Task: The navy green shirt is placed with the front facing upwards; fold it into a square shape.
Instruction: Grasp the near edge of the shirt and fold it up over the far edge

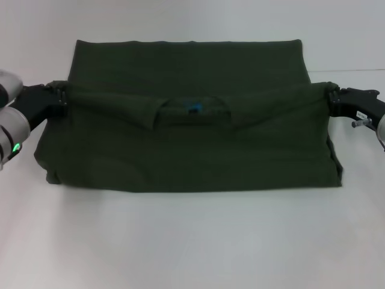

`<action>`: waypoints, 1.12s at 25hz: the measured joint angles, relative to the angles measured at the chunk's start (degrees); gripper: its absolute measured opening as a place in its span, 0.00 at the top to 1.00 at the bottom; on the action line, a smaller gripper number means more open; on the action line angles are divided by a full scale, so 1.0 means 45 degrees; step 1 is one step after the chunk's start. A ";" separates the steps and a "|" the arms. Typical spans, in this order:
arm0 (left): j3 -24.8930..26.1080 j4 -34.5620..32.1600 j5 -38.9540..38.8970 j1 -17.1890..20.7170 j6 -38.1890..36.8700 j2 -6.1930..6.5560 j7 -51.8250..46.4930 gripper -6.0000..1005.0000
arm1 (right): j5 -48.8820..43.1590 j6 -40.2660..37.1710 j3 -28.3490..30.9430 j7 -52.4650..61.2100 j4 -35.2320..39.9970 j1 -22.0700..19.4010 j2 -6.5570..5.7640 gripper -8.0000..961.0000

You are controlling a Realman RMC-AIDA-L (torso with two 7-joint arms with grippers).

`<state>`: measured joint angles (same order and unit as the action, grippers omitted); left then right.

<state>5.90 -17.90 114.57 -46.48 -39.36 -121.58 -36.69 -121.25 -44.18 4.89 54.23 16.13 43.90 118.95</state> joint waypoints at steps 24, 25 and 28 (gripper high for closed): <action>0.0016 0.0404 -0.1656 -0.0257 0.0126 -0.0211 0.1581 0.47 | 0.0468 0.0954 -0.0894 0.0291 -0.0061 0.0155 0.0073 0.47; 0.0016 0.0404 -0.1794 -0.0257 0.0094 -0.0205 0.1558 0.44 | 0.0471 0.0910 -0.0922 0.0407 -0.0044 0.0139 0.0063 0.43; 0.0052 0.0404 -0.1951 -0.0257 0.0066 -0.0193 0.1461 0.37 | 0.0474 0.0781 -0.0943 0.0689 -0.0018 0.0079 0.0056 0.36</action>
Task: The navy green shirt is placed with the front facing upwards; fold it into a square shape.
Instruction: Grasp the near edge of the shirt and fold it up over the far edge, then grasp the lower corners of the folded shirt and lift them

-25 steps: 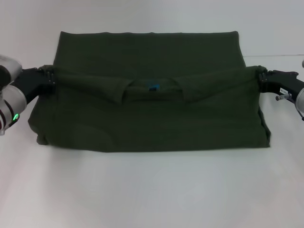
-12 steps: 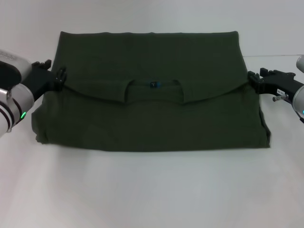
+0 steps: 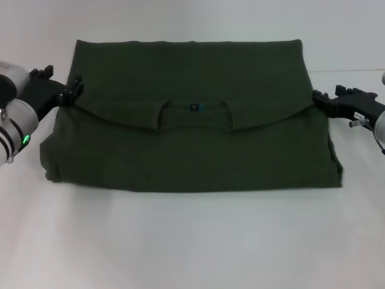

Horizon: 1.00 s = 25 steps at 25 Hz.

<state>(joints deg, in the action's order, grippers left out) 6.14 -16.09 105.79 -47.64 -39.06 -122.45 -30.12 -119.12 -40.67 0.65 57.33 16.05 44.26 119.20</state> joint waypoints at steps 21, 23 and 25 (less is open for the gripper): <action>-0.4384 -0.2738 0.0352 0.3726 -0.5850 0.0708 -0.8317 0.38 | -0.0027 -0.4438 -0.1024 0.0898 0.0668 -0.1395 0.0071 0.36; -0.4600 -0.3467 0.1135 0.4160 -0.6313 0.0701 -0.9361 0.38 | -0.0025 -0.4898 -0.1225 0.0925 0.0773 -0.1539 0.0082 0.36; -0.4634 -0.4102 0.2212 0.4447 -0.6607 0.0720 -1.0240 0.38 | -0.0020 -0.5305 -0.1339 0.0946 0.0808 -0.1663 0.0085 0.36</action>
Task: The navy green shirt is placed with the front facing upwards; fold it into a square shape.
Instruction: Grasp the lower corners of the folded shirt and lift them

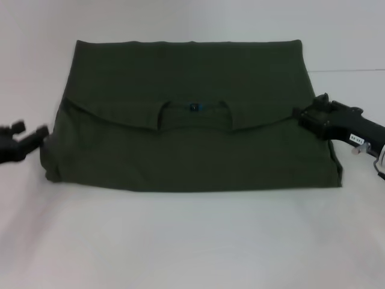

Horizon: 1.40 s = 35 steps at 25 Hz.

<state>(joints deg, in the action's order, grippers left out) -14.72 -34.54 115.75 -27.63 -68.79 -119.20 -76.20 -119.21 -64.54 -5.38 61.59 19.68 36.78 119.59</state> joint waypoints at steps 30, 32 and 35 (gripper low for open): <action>-0.1237 -0.0475 0.3721 -0.0495 0.0480 -0.0035 -0.1040 0.43 | -0.0053 -0.1276 -0.0309 0.0024 -0.0132 -0.0117 0.0025 0.38; -0.1233 -0.0493 0.3719 -0.0480 0.0493 -0.0035 -0.0951 0.49 | -0.0052 -0.1278 -0.0309 0.0024 -0.0127 -0.0130 0.0026 0.38; -0.1168 -0.0573 0.3671 -0.0430 0.0495 -0.0033 -0.0744 0.58 | -0.0053 -0.1282 -0.0308 0.0024 -0.0122 -0.0140 0.0026 0.38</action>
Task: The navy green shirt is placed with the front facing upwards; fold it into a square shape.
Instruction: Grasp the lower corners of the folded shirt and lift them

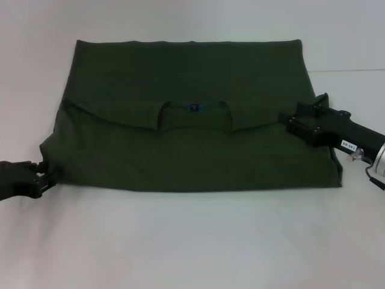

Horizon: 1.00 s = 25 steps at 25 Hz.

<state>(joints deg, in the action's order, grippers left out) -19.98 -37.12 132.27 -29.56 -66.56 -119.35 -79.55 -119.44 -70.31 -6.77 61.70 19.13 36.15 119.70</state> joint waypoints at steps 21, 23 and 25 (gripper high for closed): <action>0.0019 -0.0231 -0.0237 0.0056 -0.1469 -0.0099 0.1528 0.97 | -0.0034 -0.1164 -0.0727 0.1185 0.2100 -0.2012 -0.0058 0.37; 0.0025 -0.0241 -0.0369 0.0066 -0.1540 -0.0103 0.1526 0.97 | -0.0038 -0.1113 -0.0916 0.1299 0.2308 -0.2393 -0.0064 0.34; 0.0036 -0.0246 -0.0586 0.0093 -0.1656 -0.0106 0.1543 0.97 | -0.0045 -0.1113 -0.0963 0.1302 0.2372 -0.2703 -0.0066 0.32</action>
<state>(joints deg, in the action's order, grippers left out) -19.82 -38.23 129.63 -29.14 -74.01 -119.83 -72.61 -119.65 -75.32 -11.10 67.56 29.80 23.98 119.41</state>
